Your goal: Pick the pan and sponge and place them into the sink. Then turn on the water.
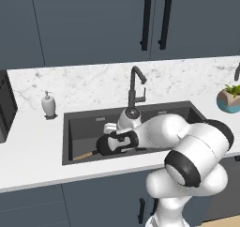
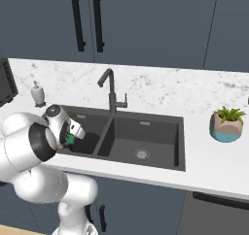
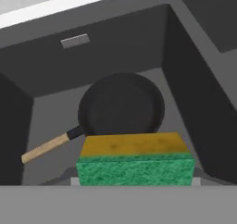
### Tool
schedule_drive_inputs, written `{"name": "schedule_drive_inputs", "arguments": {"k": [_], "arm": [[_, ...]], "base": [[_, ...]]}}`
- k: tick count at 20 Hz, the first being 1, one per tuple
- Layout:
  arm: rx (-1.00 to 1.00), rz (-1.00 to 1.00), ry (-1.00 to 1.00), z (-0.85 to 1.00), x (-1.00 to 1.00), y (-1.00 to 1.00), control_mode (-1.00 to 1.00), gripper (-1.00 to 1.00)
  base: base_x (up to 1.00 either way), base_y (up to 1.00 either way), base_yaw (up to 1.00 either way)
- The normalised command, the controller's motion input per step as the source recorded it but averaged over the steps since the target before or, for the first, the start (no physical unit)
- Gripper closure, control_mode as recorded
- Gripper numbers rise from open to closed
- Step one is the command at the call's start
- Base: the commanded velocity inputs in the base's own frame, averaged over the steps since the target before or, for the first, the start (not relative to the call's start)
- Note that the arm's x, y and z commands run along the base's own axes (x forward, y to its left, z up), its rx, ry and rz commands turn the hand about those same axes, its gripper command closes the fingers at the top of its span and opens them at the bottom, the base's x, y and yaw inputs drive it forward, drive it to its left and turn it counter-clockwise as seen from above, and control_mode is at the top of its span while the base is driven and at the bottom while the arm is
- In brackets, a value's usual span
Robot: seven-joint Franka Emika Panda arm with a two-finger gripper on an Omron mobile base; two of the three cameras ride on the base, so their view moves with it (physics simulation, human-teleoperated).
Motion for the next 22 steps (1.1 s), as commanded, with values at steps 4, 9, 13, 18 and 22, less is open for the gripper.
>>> {"name": "schedule_drive_inputs", "arguments": {"k": [4, 9, 13, 18, 22], "arm": [[-0.11, 0.03, 0.1, -0.42, 0.34, 0.12, -1.0, 1.0], [-0.07, 0.0, 0.0, -0.19, 0.34, 0.07, -1.0, 1.0], [-0.1, 0.0, 0.0, -0.34, 0.38, 0.12, -1.0, 1.0], [-0.05, 0.0, 0.0, -0.36, 0.33, 0.1, -1.0, 1.0], [-0.03, 0.0, 0.0, -0.5, 0.13, 0.12, -1.0, 1.0]], "base": [[0.0, 0.0, 0.0], [0.0, 0.0, 0.0], [0.0, 0.0, 0.0], [0.0, 0.0, 0.0], [0.0, 0.0, 0.0]]}}
